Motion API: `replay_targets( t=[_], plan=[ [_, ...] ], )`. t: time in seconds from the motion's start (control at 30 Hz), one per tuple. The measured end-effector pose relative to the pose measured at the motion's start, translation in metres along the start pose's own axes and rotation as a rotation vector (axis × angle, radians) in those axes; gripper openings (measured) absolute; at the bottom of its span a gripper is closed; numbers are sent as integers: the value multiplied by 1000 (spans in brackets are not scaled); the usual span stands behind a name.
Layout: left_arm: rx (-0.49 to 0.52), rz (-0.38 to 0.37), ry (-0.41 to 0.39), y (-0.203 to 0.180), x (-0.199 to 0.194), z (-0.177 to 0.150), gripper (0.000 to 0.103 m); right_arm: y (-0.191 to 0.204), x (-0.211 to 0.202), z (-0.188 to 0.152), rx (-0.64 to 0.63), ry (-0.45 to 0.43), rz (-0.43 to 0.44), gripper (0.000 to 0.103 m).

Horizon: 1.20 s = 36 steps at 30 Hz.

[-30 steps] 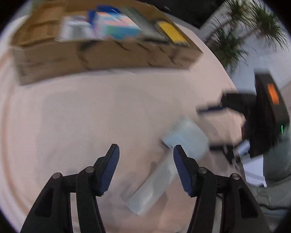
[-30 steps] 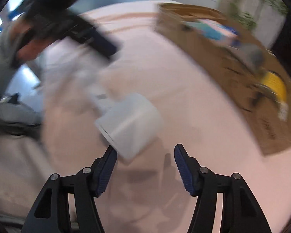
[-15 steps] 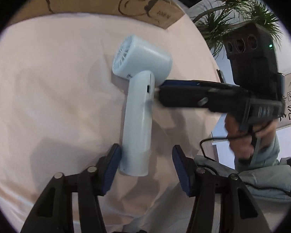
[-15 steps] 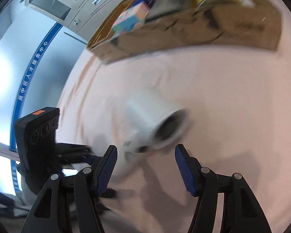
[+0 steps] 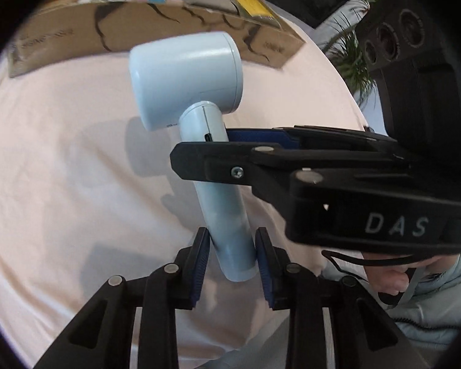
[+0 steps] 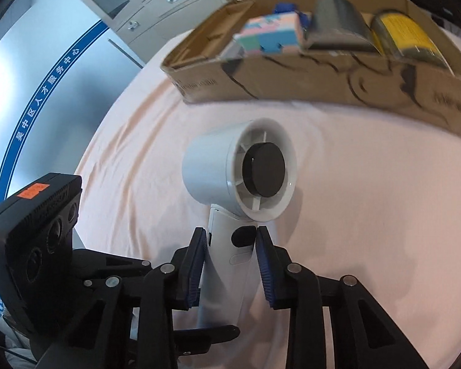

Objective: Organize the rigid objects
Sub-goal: 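Grasp the white handheld fan by its handle with both tools, then lift the white fan and lower it into the box's side compartment, release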

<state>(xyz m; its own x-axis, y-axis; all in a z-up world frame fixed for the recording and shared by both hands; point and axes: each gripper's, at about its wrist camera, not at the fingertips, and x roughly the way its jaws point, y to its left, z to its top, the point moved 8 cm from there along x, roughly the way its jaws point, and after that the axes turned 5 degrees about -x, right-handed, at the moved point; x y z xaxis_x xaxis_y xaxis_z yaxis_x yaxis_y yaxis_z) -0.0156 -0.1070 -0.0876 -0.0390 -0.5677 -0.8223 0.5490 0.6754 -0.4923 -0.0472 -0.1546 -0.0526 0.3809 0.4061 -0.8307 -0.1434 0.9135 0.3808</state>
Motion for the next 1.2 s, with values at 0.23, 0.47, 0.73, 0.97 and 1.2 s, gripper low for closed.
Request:
replay_targets(
  t=[0.23,0.47,0.73,0.97,1.2],
  plan=[
    [76,105,19,19,-8,-3,25,-3,-1,-6,-17,95,84,37],
    [278,251,95,72,-50,6,25,4,-45,23,-450,62,1,61],
    [153,439,-62,143,-116,63,32,55,22,45,-1021,110,29,76],
    [-166,209,-266,137,-130,66,38,54,59,66,-954,168,148,63],
    [-500,-125,-215,119,-82,29,46,56,36,15,-655,158,54,60]
  ],
)
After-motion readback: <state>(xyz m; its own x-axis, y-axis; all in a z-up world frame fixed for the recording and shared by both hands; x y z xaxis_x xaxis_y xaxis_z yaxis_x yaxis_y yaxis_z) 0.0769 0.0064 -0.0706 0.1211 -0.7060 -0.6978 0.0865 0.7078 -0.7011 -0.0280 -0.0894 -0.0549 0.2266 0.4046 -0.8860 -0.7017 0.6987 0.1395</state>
